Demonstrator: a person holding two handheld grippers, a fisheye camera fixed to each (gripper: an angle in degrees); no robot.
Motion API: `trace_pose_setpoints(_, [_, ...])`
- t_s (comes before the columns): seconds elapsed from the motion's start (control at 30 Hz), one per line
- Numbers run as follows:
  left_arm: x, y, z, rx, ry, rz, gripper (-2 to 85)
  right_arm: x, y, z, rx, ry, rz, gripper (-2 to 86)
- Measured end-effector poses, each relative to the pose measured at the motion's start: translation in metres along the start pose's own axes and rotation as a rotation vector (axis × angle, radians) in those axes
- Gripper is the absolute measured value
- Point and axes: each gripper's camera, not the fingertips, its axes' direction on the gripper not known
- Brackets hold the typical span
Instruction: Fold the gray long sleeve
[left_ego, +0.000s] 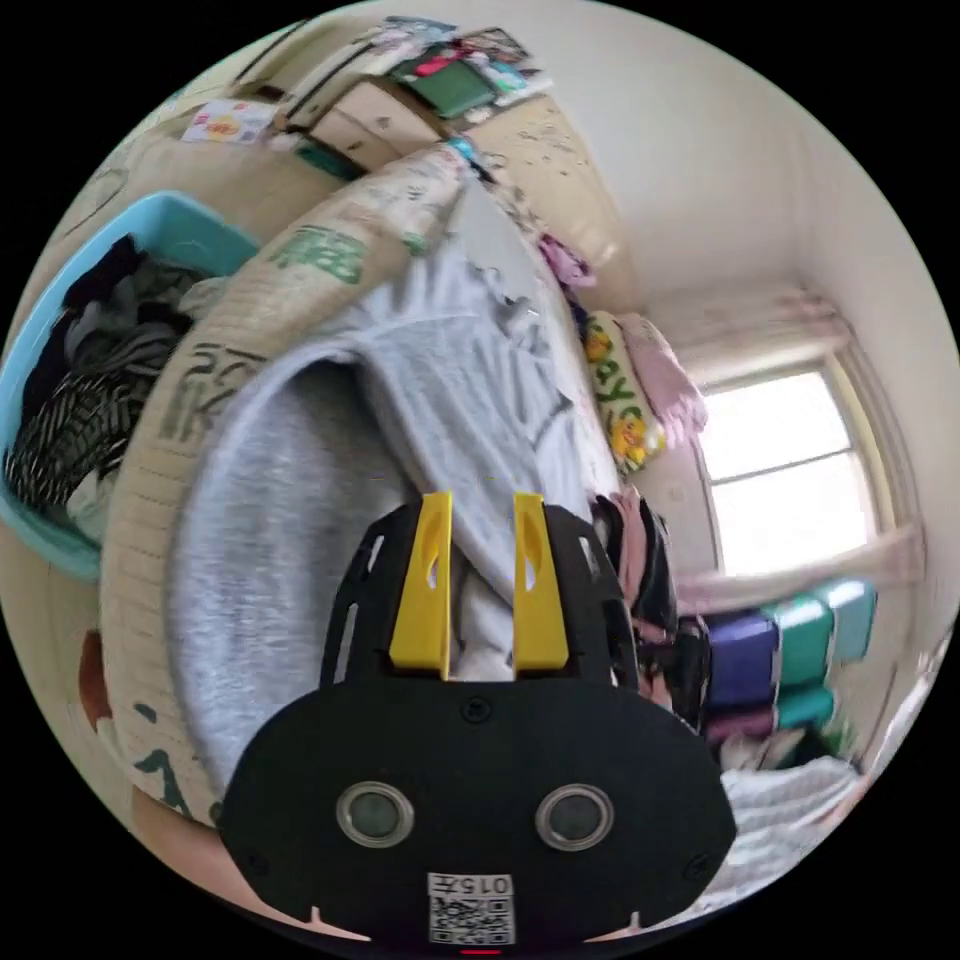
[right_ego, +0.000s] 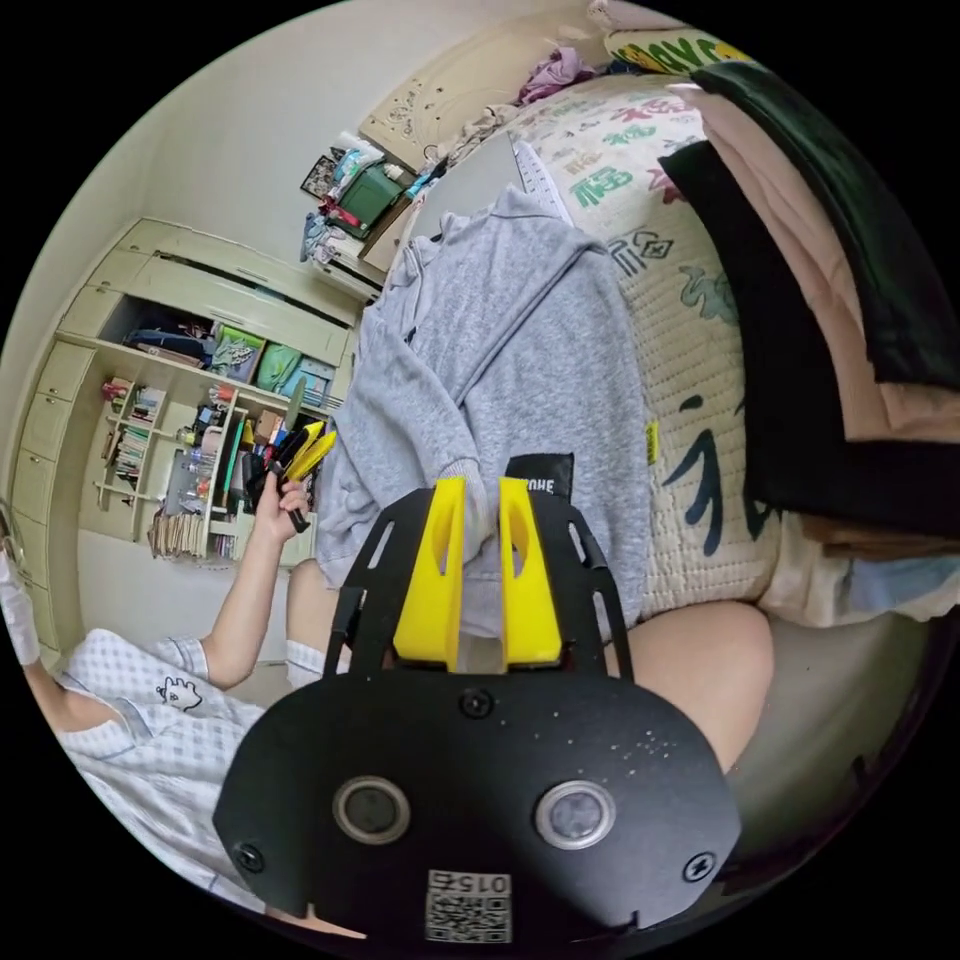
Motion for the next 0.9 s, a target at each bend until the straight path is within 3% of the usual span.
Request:
trace_pose_setpoints(0.17, [0.143,0.062,0.070,-0.180,0.083,0.466,9.6,-0.005,-0.026,0.033,-0.086,-0.040,-0.046,10.2])
trace_pose_setpoints(0.3, [0.206,0.082,0.141,-0.293,-0.165,0.653,10.8,-0.015,-0.032,0.079,-0.216,0.012,-0.074,9.1])
trace_pose_setpoints(0.47, [0.213,0.062,0.180,-0.454,-0.313,0.619,6.7,-0.024,-0.027,0.091,-0.197,0.043,-0.077,6.6])
trace_pose_setpoints(0.57, [0.210,0.050,0.177,-0.496,-0.265,0.572,1.9,-0.037,-0.022,0.098,-0.177,0.137,-0.116,4.4])
trace_pose_setpoints(0.9, [0.226,0.061,0.167,-0.476,-0.317,0.541,-0.4,-0.061,-0.012,0.144,-0.213,0.381,-0.174,2.9])
